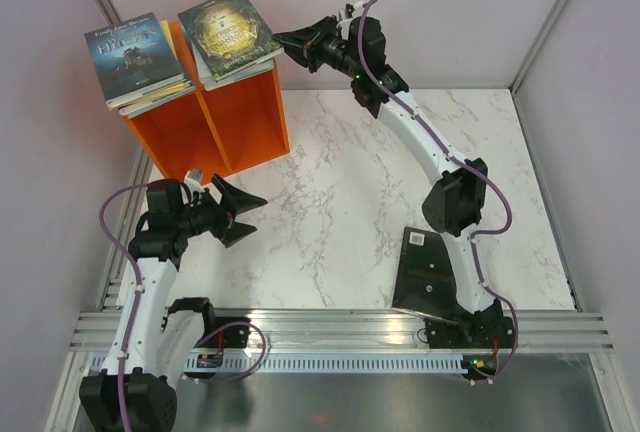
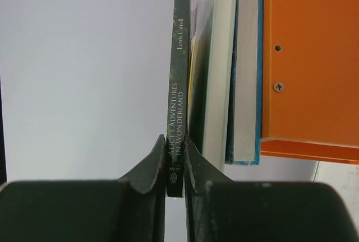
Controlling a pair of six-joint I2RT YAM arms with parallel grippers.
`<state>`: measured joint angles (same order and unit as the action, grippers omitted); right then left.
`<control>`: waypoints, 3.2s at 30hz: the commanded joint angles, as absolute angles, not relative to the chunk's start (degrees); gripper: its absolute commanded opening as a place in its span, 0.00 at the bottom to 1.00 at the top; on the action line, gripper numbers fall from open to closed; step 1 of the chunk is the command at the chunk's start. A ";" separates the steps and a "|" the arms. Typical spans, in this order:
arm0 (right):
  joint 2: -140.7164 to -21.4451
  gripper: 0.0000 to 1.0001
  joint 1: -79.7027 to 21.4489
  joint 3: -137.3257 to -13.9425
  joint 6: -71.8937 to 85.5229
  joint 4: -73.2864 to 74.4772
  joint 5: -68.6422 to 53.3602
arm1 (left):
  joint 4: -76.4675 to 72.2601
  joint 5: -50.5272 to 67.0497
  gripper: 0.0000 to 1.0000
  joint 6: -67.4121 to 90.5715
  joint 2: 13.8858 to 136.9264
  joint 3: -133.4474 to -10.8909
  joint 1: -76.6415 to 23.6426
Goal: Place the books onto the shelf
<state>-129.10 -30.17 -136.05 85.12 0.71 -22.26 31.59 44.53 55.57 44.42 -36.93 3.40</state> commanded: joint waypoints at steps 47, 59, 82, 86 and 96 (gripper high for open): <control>-77.71 0.98 -2.28 -69.37 39.73 61.08 8.00 | 18.65 31.37 0.94 55.10 78.81 -49.66 -40.07; -68.03 0.98 -2.28 -50.11 37.53 61.00 1.51 | 3.99 27.69 0.91 62.29 102.47 -55.20 -55.54; -65.39 0.98 -2.46 -33.13 37.53 52.65 -13.71 | -22.56 17.66 0.75 82.43 120.85 -55.91 -66.27; -66.18 0.98 -2.55 -33.92 38.14 52.12 -14.58 | -30.82 17.93 0.55 82.88 118.66 -53.09 -65.92; -66.18 0.98 -3.16 -45.49 43.06 45.88 -31.02 | -54.04 22.15 0.02 91.84 115.41 -43.52 -60.65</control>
<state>-66.15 -2.70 -38.85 39.92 52.73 -21.37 -46.98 25.39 84.47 116.73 -47.29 -63.24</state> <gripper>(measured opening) 0.982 0.160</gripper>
